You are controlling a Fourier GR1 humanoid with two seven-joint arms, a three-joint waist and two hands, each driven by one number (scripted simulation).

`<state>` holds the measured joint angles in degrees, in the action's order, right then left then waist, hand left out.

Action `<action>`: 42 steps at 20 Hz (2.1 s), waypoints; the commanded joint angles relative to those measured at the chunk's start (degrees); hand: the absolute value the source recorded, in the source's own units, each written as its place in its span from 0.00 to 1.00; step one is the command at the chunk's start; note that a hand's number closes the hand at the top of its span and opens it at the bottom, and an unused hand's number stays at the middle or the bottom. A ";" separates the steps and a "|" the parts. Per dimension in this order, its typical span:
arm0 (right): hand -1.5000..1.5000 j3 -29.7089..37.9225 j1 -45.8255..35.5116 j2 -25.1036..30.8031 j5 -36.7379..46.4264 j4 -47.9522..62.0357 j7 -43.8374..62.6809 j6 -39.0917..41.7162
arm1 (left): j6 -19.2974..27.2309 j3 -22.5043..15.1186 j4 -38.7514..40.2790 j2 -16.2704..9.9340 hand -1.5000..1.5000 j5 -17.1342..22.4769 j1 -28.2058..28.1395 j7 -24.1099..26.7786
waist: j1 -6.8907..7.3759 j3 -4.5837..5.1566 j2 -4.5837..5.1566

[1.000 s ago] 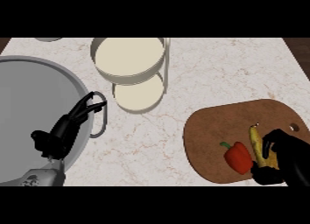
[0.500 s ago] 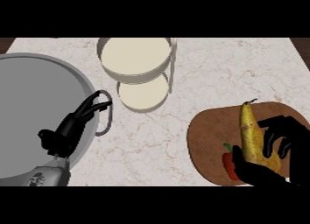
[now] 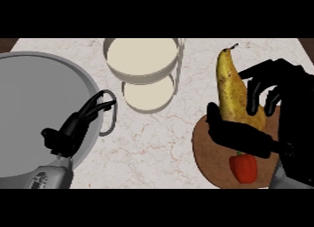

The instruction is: Pick the pear from the cutting board and place it in the tiered basket

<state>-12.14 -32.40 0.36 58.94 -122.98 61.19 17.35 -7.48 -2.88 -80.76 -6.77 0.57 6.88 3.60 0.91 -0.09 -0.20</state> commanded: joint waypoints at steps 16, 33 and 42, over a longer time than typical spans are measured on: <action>1.00 11.30 -37.23 -0.35 -9.97 57.77 -0.45 -17.93 | -0.74 0.05 3.25 0.94 0.50 -1.05 1.27 1.28 | 1.32 0.17 0.82; 1.00 11.34 -51.72 -0.36 -30.91 88.11 -9.72 -38.42 | -0.68 0.22 4.55 1.95 0.50 -2.15 1.83 1.92 | 2.40 0.18 0.91; 0.00 17.12 -52.42 -0.36 -44.80 89.60 -9.94 -47.69 | -1.95 2.21 3.21 0.59 0.50 -0.48 2.72 -0.78 | 1.73 0.14 0.67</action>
<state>3.69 -84.77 0.10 18.61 -33.11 52.25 -25.85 -9.14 -2.73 -79.07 -5.24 -1.19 9.60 3.74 3.81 -0.17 0.57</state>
